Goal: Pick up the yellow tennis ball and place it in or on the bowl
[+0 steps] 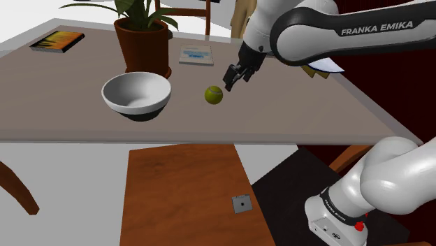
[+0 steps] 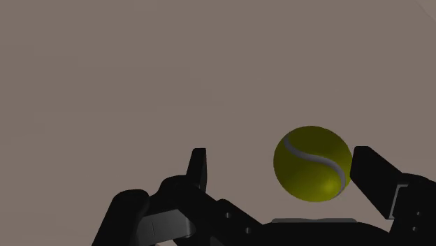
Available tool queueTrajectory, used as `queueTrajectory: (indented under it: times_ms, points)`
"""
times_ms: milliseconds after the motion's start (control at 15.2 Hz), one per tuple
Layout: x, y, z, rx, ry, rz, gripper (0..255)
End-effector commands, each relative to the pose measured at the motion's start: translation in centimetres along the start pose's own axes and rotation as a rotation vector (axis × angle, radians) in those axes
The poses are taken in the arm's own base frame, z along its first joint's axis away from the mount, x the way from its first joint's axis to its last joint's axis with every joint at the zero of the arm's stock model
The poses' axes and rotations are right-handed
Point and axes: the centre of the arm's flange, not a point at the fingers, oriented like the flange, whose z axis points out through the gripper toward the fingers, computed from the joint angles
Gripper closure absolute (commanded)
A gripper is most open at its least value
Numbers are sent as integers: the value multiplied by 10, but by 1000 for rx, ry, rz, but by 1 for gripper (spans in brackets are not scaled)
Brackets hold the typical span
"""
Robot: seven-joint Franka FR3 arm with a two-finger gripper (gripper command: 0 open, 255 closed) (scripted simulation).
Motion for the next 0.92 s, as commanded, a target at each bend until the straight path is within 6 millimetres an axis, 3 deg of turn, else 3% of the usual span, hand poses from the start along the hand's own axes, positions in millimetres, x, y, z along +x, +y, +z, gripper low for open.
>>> queueTrajectory:
  times_ms: [0, 198, 726, 858]
  points:
    - [11, -21, 12, 11, 9, -23, 0]
    - [27, -49, 31, 25, 22, -57, 0]
    - [28, -50, 71, 26, 22, -58, 0]
    - [28, -50, 71, 26, 22, -58, 0]
